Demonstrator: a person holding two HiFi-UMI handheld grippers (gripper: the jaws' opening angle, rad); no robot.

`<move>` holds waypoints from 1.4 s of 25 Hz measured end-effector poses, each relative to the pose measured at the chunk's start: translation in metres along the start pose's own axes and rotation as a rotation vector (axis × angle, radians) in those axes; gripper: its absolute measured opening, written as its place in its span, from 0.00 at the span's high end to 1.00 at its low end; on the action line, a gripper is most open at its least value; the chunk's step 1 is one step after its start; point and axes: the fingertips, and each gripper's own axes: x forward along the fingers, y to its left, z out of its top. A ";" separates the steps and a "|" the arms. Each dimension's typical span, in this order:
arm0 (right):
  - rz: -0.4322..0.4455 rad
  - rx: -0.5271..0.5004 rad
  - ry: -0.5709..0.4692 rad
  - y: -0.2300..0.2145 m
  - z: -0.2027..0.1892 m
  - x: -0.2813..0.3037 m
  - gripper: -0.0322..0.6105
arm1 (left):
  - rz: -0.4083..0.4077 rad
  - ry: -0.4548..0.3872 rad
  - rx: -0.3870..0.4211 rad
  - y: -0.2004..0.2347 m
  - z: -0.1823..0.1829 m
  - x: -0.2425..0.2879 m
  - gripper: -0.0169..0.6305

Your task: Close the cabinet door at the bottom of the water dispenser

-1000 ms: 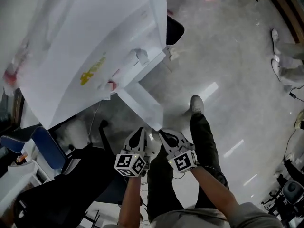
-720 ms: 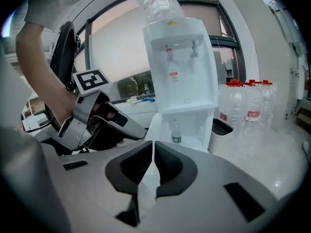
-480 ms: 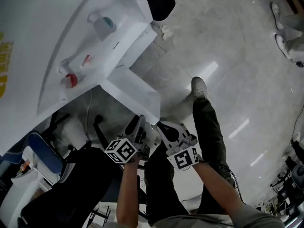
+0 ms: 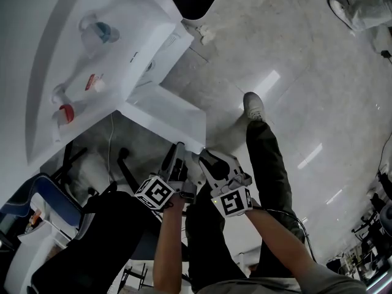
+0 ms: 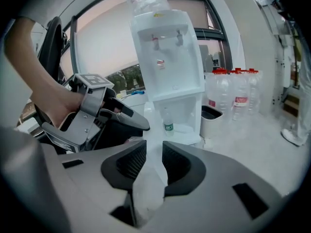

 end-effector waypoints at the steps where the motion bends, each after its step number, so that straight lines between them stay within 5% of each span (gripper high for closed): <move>1: -0.008 0.002 0.007 -0.003 -0.002 0.000 0.82 | -0.006 -0.009 -0.009 -0.001 0.000 0.003 0.82; 10: -0.059 0.003 0.036 -0.056 -0.004 0.013 0.78 | -0.094 -0.125 -0.171 -0.032 0.005 0.039 0.82; 35: 0.064 -0.159 0.052 -0.152 0.044 0.055 0.77 | -0.128 -0.359 -0.355 -0.074 0.040 0.104 0.83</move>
